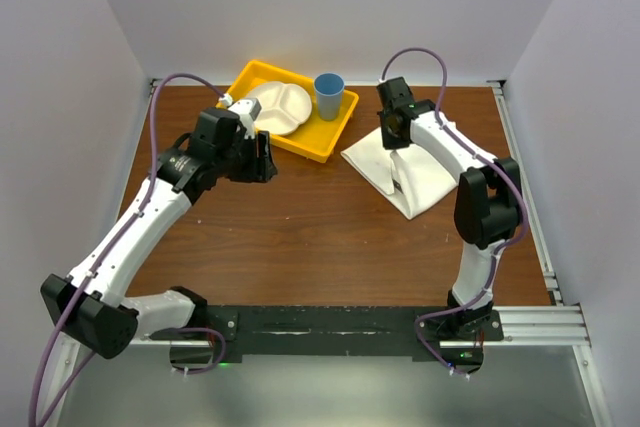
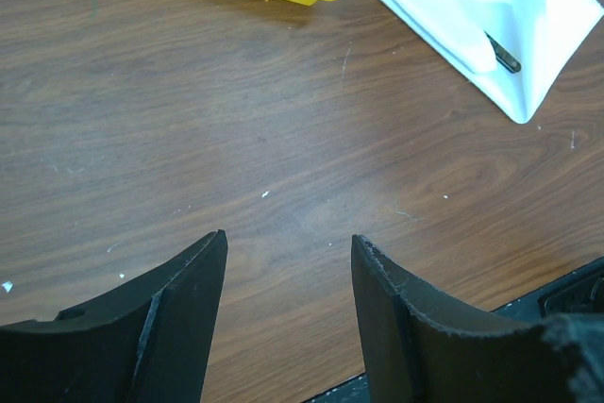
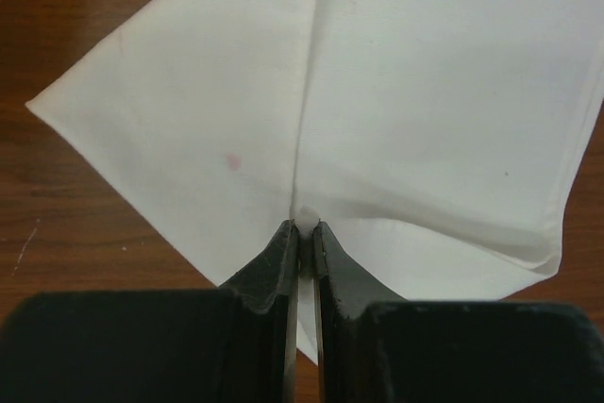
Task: Fold the napkin, place the utensils inside, and roll it up
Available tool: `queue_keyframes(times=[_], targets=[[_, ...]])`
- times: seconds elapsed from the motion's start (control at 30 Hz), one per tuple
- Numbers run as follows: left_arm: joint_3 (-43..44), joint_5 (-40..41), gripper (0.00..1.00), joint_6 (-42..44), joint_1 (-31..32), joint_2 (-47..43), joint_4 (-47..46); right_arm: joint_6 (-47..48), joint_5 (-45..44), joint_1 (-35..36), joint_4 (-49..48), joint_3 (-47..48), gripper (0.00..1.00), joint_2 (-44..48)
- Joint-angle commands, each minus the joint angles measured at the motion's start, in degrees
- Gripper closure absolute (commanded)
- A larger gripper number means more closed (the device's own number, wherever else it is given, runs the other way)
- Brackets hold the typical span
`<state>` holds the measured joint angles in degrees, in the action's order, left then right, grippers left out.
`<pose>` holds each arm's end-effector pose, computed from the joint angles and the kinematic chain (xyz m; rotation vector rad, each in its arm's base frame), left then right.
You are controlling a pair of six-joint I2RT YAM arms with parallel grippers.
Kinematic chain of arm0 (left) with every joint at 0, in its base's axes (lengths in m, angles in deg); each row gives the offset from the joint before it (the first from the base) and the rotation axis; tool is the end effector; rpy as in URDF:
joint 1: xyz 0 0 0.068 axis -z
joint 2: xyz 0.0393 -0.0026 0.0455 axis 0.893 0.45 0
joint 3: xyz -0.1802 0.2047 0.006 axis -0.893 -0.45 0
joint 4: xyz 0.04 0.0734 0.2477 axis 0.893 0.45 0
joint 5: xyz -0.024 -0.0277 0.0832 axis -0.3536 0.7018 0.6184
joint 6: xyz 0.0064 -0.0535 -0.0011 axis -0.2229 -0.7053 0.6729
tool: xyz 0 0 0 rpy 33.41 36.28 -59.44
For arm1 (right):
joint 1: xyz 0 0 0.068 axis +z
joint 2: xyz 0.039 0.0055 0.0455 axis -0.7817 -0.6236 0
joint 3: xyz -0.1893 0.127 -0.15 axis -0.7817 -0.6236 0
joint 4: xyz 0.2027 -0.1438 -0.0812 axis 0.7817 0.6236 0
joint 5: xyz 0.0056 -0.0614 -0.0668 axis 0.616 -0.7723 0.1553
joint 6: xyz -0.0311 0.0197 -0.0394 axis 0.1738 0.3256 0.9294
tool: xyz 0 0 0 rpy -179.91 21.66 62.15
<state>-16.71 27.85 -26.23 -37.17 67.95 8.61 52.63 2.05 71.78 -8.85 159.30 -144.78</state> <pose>0.2243 -0.1121 0.3582 0.1005 2.3432 -0.4967 0.3978 0.1361 0.2514 -0.0642 2.5140 -0.1724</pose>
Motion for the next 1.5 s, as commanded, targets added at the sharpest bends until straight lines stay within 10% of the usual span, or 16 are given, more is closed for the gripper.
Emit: queue_keyframes(times=[0.0,1.47], targets=[[3.44,0.96,0.39,1.8,-0.69,0.53,1.08,4.08,5.44,0.56,-2.94,2.94,1.0,2.68],[4.94,-1.94,0.39,1.8,-1.3,1.94,2.31,1.27,12.31,4.16,-6.55,14.71,1.0,-11.29]])
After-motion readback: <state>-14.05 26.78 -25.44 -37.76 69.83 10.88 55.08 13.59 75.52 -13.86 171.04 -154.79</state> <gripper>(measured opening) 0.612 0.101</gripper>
